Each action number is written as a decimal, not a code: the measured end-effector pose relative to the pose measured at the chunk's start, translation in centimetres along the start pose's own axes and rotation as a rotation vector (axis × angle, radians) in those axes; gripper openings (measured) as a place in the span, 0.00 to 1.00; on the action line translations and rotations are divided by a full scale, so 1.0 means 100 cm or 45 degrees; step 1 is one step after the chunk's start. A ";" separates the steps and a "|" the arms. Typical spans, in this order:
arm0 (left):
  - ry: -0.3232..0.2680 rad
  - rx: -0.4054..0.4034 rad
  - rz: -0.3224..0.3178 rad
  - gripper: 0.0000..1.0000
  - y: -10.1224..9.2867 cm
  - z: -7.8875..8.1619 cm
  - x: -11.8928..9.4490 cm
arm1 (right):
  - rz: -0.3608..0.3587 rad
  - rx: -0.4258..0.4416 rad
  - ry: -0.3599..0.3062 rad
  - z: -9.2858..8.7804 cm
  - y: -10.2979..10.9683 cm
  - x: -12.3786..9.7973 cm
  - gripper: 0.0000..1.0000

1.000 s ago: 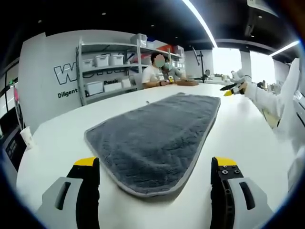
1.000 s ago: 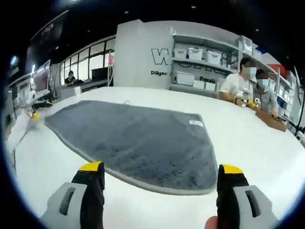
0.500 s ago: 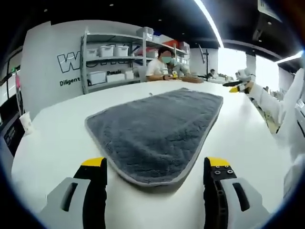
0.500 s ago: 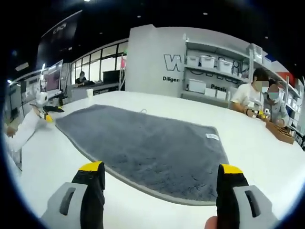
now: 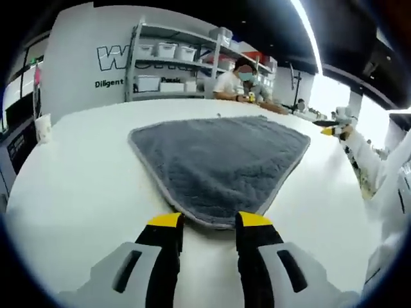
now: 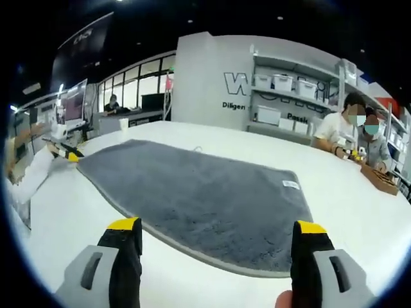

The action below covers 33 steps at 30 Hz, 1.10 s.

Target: Open the folded towel by lifting each exposed corner and separating the folded layers until the towel lies flat within the target outline without major curled edges

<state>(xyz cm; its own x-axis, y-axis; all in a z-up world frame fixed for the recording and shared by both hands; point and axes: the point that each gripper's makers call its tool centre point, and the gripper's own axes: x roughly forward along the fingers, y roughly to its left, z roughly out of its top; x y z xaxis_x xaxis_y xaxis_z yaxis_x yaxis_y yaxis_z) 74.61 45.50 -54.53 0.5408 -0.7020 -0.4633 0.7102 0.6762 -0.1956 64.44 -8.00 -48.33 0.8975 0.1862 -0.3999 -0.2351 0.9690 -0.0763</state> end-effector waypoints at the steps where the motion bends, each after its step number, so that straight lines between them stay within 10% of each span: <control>1: -0.004 -0.023 -0.008 0.28 -0.001 0.000 0.000 | 0.000 -0.001 -0.001 0.000 0.003 0.000 0.97; 15: 0.127 -0.121 -0.040 0.02 -0.005 -0.020 0.003 | 0.024 -0.009 0.005 0.001 0.011 0.006 0.96; 33: 0.059 -0.139 -0.007 0.02 0.001 -0.014 -0.012 | 0.034 -0.008 0.010 0.000 0.009 0.006 0.95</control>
<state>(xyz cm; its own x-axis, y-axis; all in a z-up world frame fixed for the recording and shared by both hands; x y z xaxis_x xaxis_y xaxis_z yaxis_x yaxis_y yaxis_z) 73.44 46.73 -55.26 0.5140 -0.6964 -0.5008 0.6583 0.6945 -0.2902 64.80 -6.98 -48.67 0.8879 0.2104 -0.4090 -0.2609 0.9627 -0.0711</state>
